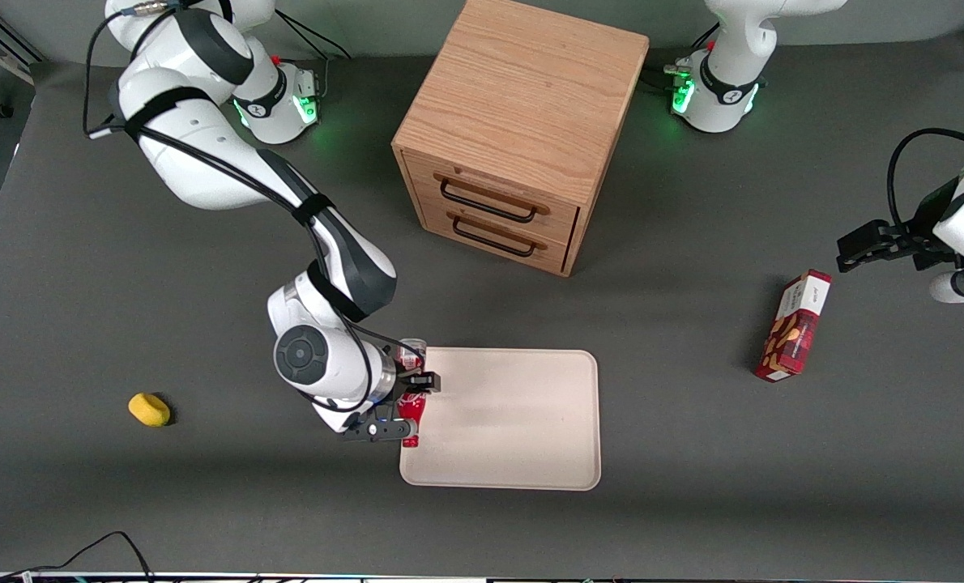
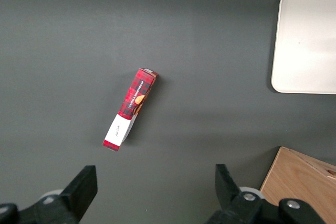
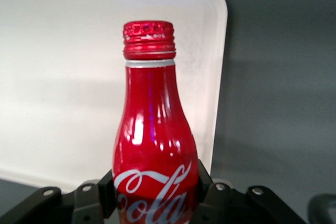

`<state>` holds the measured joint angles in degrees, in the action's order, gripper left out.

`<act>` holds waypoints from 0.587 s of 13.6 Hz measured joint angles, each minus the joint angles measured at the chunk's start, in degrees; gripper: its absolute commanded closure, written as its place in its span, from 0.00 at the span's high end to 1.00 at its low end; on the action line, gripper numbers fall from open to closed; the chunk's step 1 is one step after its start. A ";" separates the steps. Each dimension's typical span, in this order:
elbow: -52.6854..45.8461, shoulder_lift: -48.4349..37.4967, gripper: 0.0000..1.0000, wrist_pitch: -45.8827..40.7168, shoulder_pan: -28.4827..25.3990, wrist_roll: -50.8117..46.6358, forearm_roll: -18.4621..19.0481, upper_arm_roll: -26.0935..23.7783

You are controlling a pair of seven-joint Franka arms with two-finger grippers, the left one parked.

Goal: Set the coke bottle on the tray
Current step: 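Lower the bottle onto the tray's edge area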

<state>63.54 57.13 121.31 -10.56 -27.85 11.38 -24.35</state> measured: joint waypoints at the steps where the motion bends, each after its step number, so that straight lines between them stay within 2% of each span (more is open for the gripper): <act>1: -0.03 1.22 0.00 1.56 -0.17 0.00 0.86 0.01; 8: -0.82 4.12 0.00 4.57 -0.96 0.04 2.33 0.73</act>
<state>62.72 61.26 125.88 -11.51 -27.81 13.71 -23.62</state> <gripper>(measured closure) 0.454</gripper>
